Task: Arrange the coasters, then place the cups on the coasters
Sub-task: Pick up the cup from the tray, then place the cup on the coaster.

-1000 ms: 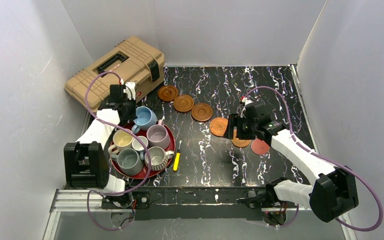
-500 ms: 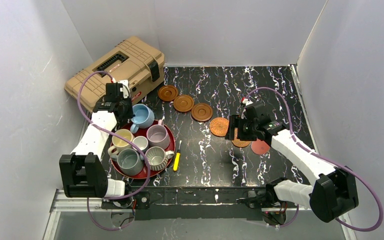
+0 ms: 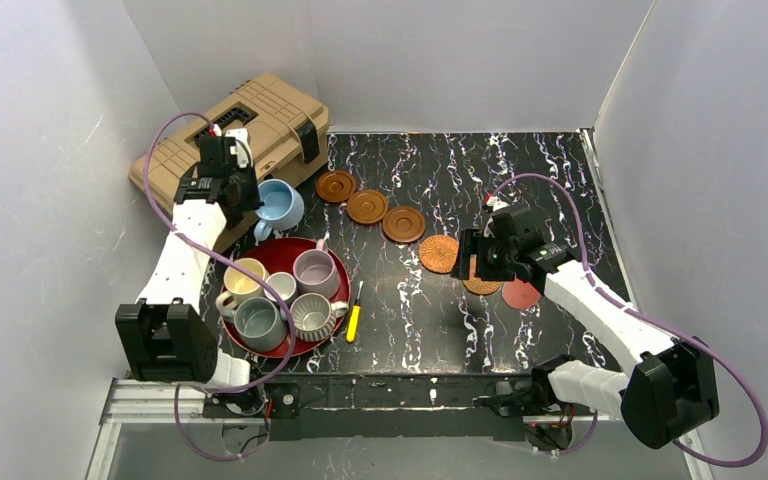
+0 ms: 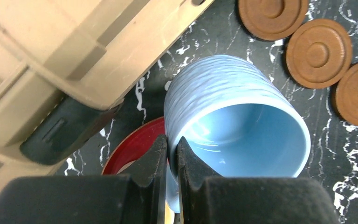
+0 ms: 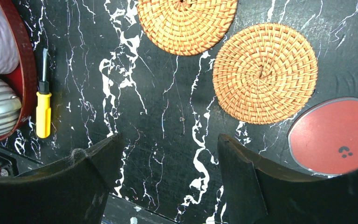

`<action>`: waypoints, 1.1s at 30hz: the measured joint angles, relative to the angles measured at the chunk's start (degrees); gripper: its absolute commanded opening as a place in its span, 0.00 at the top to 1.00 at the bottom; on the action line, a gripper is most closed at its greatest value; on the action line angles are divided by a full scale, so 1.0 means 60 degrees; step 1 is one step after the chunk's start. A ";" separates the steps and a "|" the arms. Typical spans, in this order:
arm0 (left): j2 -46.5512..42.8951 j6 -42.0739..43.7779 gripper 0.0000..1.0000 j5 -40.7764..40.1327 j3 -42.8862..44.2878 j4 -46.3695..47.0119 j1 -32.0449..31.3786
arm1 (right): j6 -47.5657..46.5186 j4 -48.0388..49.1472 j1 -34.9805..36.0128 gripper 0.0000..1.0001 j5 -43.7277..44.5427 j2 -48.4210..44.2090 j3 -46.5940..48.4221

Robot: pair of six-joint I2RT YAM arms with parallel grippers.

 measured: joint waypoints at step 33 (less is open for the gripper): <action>0.5045 -0.2586 1.00 -0.1228 0.5472 -0.2080 -0.1993 | -0.0510 0.0015 0.0000 0.17 0.0186 -0.0109 0.0000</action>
